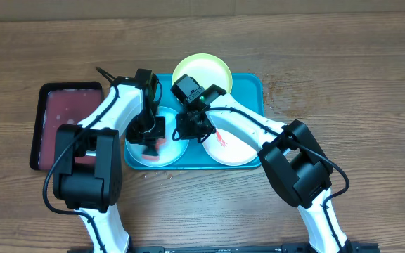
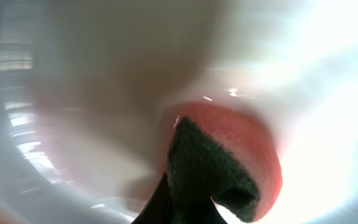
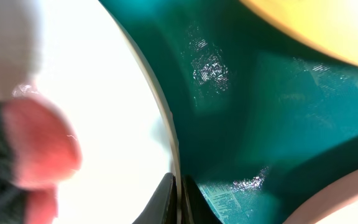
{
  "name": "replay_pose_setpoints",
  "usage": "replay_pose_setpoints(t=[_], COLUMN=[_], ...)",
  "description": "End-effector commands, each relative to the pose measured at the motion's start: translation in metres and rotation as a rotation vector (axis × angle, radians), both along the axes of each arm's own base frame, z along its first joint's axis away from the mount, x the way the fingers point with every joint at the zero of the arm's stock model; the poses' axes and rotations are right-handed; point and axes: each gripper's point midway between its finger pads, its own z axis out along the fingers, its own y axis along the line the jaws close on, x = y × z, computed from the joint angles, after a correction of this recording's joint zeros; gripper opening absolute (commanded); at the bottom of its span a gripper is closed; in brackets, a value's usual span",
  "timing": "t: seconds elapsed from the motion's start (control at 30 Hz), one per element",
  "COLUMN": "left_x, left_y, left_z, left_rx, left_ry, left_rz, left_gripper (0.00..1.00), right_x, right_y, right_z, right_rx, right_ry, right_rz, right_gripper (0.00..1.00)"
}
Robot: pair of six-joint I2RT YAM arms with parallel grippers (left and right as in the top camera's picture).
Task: Clean dirty plates on tray and stack at the side
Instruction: 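Keep scrubbing the light blue plate while the right gripper holds its rim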
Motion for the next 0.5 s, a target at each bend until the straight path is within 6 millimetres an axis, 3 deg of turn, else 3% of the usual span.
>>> replay_pose_setpoints(t=[0.0,0.17,0.23,0.27,0.33,0.47], left_x=[0.018,0.047,0.058,0.067,0.073,0.069], left_y=[0.06,0.052,0.031,0.007,-0.017,-0.042], left_z=[0.005,0.011,0.008,0.006,0.007,0.009], left_rx=[0.305,0.266,0.146,0.003,-0.14,-0.287], left_ry=[-0.086,-0.199,-0.225,-0.24,-0.252,-0.223], left_rz=[0.124,0.217,0.227,0.195,0.153,0.142], left_gripper=[0.04,0.04,0.04,0.04,0.04,0.04], right_x=[-0.007,-0.006,-0.006,-0.005,-0.005,-0.005], right_y=[0.003,0.004,0.005,0.005,0.005,0.005], right_z=[-0.001,-0.001,-0.001,0.0,0.0,0.0], right_rx=[0.006,0.009,0.011,0.014,0.014,0.014], right_ry=[0.009,0.006,0.003,0.001,0.0,0.001], right_rz=[0.037,0.037,0.037,0.037,0.037,0.037], right_gripper=[0.04,0.04,0.04,0.04,0.04,0.04])
